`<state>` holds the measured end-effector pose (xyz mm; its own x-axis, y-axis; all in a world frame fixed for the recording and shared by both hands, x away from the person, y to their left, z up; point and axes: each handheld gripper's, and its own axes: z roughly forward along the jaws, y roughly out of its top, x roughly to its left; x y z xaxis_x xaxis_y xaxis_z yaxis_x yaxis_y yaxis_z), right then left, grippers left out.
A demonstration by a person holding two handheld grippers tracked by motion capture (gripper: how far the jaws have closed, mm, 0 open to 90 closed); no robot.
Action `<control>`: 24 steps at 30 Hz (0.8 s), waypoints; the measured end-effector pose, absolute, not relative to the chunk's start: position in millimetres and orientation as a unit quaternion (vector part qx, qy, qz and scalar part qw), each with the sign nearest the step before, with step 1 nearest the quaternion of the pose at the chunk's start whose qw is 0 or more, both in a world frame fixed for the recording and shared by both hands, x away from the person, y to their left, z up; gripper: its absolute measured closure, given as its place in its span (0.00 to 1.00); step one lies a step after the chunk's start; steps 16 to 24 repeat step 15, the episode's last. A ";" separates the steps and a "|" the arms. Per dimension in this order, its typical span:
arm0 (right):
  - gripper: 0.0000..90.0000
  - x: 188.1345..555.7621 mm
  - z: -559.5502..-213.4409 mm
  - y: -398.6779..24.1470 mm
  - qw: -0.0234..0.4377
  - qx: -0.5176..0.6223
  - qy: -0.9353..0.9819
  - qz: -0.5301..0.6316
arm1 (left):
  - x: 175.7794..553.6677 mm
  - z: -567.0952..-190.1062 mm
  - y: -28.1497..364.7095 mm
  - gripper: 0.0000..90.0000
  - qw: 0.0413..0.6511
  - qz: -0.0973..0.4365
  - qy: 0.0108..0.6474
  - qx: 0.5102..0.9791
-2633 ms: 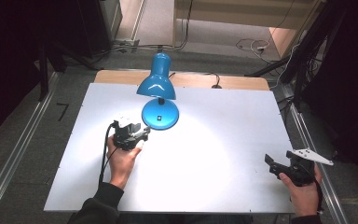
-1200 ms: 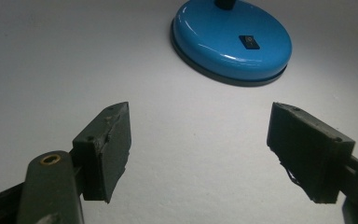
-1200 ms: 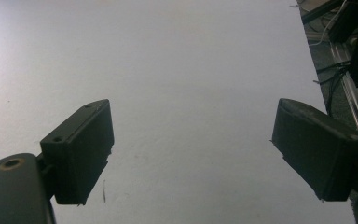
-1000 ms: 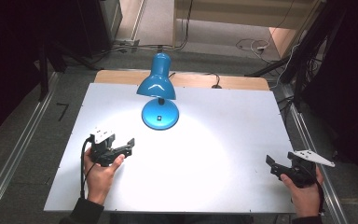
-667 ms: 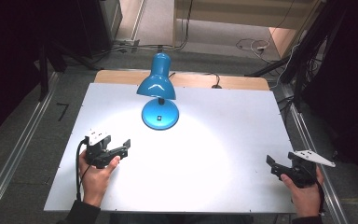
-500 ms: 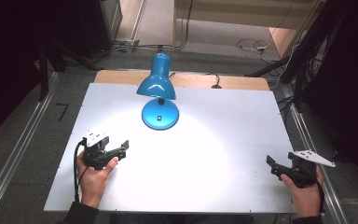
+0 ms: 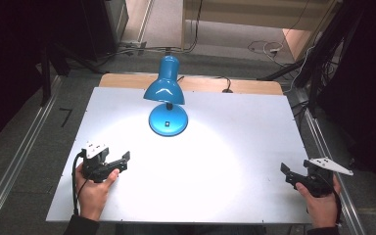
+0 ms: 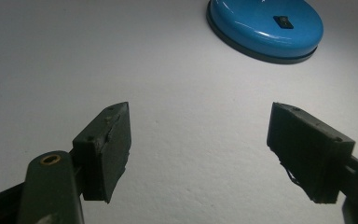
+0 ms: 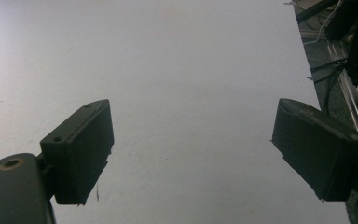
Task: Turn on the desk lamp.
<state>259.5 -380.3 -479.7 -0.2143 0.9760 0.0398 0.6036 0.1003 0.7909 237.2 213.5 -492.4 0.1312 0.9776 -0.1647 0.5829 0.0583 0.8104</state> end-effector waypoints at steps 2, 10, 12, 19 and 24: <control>0.13 259.7 -480.0 -381.0 0.262 0.570 0.693 0.354 | 235.2 -493.1 215.5 0.25 0.393 0.250 0.613 0.638; 0.13 261.7 -484.2 -389.2 0.257 0.586 0.684 0.349 | 225.2 -495.9 227.4 0.25 0.383 0.260 0.621 0.633; 0.13 263.7 -487.3 -390.8 0.256 0.588 0.686 0.344 | 224.1 -497.5 232.0 0.24 0.378 0.261 0.626 0.630; 0.12 270.1 -495.6 -390.1 0.255 0.588 0.693 0.329 | 225.1 -500.3 235.8 0.21 0.373 0.261 0.631 0.628; 0.12 270.1 -495.6 -390.1 0.255 0.588 0.693 0.329 | 225.1 -500.3 235.8 0.21 0.373 0.261 0.631 0.628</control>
